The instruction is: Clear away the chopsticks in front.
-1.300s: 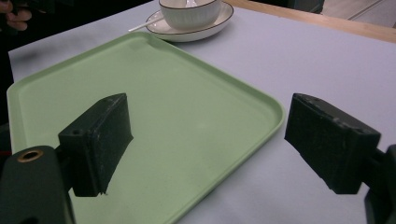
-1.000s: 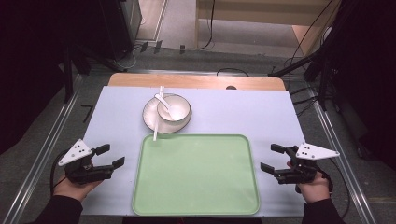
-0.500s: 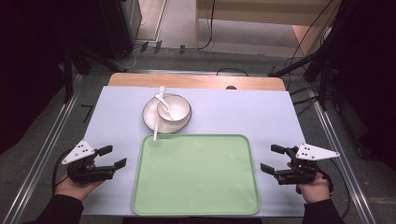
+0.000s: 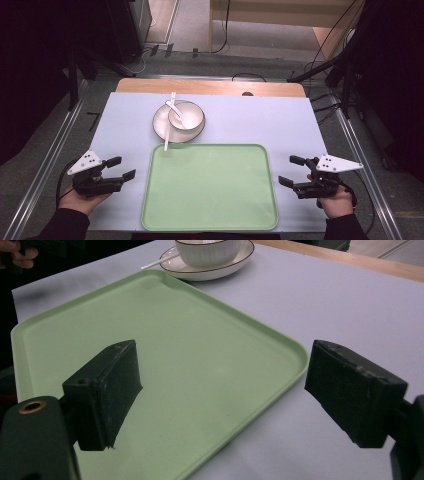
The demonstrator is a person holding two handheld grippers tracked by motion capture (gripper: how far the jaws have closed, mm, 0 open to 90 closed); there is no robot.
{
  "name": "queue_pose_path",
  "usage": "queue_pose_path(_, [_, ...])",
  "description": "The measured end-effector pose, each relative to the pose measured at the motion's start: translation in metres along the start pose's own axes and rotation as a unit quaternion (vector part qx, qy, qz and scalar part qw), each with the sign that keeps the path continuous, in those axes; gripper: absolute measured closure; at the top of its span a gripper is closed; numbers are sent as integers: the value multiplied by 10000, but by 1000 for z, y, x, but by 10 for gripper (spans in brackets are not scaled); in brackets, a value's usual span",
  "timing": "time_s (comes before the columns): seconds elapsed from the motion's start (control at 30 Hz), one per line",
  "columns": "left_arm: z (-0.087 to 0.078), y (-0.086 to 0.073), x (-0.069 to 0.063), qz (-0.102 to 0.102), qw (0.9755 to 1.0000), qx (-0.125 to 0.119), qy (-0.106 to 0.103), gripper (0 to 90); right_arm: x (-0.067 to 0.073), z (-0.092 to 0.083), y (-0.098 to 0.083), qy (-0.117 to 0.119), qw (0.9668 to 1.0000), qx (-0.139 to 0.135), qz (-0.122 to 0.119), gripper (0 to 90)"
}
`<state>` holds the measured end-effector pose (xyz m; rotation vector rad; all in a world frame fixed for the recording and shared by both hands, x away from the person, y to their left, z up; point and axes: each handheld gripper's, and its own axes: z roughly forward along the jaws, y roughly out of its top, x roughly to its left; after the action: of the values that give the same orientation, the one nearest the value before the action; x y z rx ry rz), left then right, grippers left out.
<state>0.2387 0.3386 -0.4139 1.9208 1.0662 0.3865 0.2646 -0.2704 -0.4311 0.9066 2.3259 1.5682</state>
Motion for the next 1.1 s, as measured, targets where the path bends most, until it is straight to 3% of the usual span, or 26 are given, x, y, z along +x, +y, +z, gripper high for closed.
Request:
queue_pose_path(0.47, [0, 2, -1, -117, 9998, 112, 91, 315, -1, 0, 0, 1, 10000, 1, 6, 153])
queue_pose_path(0.73, [-1, 7, -1, -460, 9984, 311, 123, 330, -1, 1, 0, 2, 10000, 0, 19, 153])
queue_pose_path(0.87, [1, 14, -3, -860, 9946, 567, -128, 332, -1, 1, 0, -4, 10000, 6, 26, 153])
queue_pose_path(1.1, [7, 35, -10, -713, 9942, 805, 42, 341, -2, 0, -1, -46, 10000, 15, 41, 153])
